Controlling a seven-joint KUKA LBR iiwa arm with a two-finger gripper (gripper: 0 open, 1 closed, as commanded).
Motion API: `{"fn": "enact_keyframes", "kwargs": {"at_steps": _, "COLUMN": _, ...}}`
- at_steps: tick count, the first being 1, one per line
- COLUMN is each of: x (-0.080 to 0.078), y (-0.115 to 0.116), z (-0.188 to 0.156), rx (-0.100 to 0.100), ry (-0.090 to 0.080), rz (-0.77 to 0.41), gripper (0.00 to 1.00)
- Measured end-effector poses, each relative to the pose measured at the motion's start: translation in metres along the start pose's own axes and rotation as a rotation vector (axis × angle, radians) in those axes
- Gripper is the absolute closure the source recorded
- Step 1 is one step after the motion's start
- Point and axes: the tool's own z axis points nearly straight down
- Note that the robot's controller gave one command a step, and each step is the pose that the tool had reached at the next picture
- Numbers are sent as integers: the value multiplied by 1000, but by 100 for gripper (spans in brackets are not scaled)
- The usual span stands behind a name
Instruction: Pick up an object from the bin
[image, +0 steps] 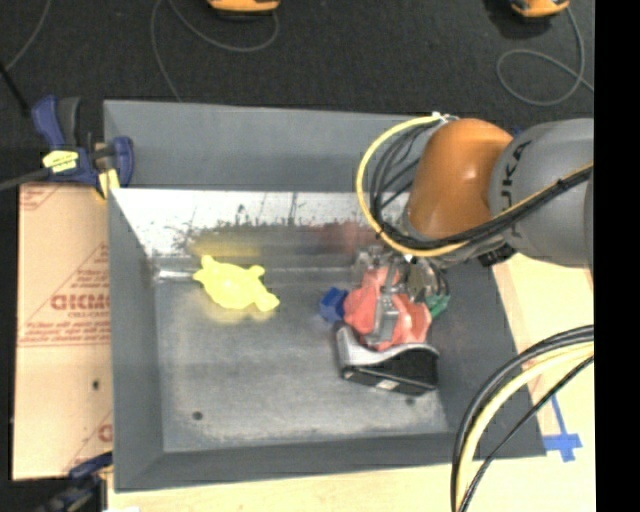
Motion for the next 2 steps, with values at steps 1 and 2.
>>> {"fn": "enact_keyframes", "kwargs": {"at_steps": 1, "x": -2, "y": 0, "z": -5, "rx": 1, "ry": -7, "rz": -1, "gripper": 0}}
{"fn": "enact_keyframes", "kwargs": {"at_steps": 2, "x": 5, "y": -12, "z": 15, "rx": -2, "ry": -10, "rz": 48, "gripper": 0}}
